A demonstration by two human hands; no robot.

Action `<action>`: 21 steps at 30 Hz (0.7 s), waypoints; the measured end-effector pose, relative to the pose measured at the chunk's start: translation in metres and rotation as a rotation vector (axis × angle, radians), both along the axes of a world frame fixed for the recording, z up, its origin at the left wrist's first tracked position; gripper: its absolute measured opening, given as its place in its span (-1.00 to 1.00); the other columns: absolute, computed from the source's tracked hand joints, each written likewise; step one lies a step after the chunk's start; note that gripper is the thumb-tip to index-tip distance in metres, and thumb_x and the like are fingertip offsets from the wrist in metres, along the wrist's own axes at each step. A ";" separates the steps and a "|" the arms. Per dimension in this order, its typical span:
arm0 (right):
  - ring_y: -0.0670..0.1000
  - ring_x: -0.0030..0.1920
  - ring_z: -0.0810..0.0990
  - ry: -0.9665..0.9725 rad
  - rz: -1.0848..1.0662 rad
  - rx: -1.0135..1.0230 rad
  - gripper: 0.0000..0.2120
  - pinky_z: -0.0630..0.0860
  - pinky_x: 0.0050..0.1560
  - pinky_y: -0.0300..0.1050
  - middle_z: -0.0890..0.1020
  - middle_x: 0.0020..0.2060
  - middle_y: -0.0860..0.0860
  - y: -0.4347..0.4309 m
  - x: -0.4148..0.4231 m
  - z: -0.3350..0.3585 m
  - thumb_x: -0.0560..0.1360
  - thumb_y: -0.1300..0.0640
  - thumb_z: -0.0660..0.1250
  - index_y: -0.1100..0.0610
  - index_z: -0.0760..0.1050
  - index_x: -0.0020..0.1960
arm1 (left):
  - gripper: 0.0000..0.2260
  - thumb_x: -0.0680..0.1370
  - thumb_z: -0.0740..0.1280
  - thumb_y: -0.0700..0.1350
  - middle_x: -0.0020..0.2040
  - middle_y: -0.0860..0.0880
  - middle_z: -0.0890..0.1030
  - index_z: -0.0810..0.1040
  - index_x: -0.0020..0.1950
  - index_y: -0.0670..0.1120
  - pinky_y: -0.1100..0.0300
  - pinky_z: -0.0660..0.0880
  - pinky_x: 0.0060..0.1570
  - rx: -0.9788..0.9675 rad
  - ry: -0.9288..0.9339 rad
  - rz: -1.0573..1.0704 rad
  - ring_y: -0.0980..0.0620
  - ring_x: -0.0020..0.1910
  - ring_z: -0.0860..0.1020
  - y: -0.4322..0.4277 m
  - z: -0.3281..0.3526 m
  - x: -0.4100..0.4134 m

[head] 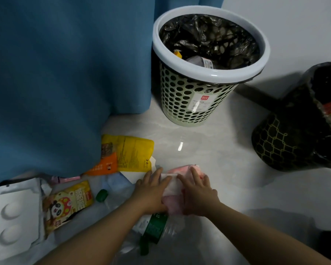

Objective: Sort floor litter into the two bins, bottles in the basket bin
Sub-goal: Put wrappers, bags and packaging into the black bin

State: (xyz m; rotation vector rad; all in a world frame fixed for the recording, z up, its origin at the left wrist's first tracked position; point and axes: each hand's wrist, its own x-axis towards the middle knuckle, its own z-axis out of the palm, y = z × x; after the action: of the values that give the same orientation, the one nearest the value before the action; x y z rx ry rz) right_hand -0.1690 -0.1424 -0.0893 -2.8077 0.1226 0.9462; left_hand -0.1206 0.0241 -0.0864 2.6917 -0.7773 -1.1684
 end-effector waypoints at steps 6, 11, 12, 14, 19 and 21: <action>0.30 0.38 0.18 -0.112 0.027 0.013 -0.20 0.38 0.27 0.11 -0.01 0.50 0.06 0.000 -0.002 -0.008 0.38 -0.20 0.37 -0.12 0.02 0.47 | -0.23 0.49 0.31 0.13 0.55 -0.03 -0.10 -0.12 0.53 0.11 -0.05 0.08 0.43 0.054 -0.172 0.036 -0.17 0.52 -0.08 -0.006 -0.012 -0.003; 0.25 0.33 0.27 -0.058 -0.009 0.092 -0.33 0.44 0.24 0.04 0.09 0.46 0.07 -0.002 -0.001 -0.003 0.43 -0.11 0.37 -0.08 0.13 0.43 | -0.38 0.51 0.29 0.02 0.45 -0.03 0.19 0.05 0.49 0.11 0.12 0.26 0.28 -0.028 -0.320 0.085 -0.08 0.39 0.20 -0.007 -0.018 -0.003; 0.24 0.32 0.30 -0.051 -0.010 0.112 -0.36 0.44 0.25 0.02 0.11 0.45 0.07 -0.001 -0.001 -0.002 0.44 -0.09 0.36 -0.06 0.15 0.43 | -0.39 0.51 0.30 0.01 0.42 -0.03 0.22 0.07 0.49 0.10 0.13 0.28 0.26 -0.053 -0.310 0.111 -0.07 0.37 0.23 -0.008 -0.018 -0.003; 0.20 0.28 0.36 -0.056 0.001 0.147 -0.43 0.42 0.24 -0.04 0.19 0.41 0.09 0.000 -0.001 -0.002 0.48 -0.05 0.32 -0.04 0.20 0.42 | -0.42 0.51 0.30 -0.05 0.37 -0.04 0.27 0.13 0.46 0.10 0.14 0.34 0.22 -0.109 -0.268 0.184 -0.07 0.33 0.30 -0.010 -0.017 -0.001; 0.12 0.16 0.46 -0.059 -0.064 0.246 -0.55 0.37 0.05 -0.23 0.41 0.24 0.08 -0.001 0.004 -0.004 0.50 0.07 0.28 -0.03 0.31 0.37 | -0.52 0.51 0.30 -0.18 0.28 -0.05 0.33 0.30 0.39 0.10 0.13 0.45 0.13 -0.254 -0.178 0.305 -0.05 0.25 0.41 -0.006 -0.012 0.003; 0.12 0.13 0.50 -0.074 -0.130 0.285 -0.61 0.38 0.00 -0.22 0.46 0.19 0.08 -0.004 0.008 -0.003 0.50 0.12 0.27 0.00 0.39 0.32 | -0.56 0.53 0.28 -0.18 0.27 -0.03 0.35 0.34 0.39 0.07 0.14 0.45 0.12 -0.324 -0.156 0.350 -0.03 0.23 0.43 -0.003 -0.009 0.004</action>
State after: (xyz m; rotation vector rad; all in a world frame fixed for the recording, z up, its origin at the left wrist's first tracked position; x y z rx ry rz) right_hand -0.1613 -0.1466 -0.0924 -2.5352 0.1457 0.7624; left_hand -0.1165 0.0215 -0.0951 2.5265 -0.4387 -0.6944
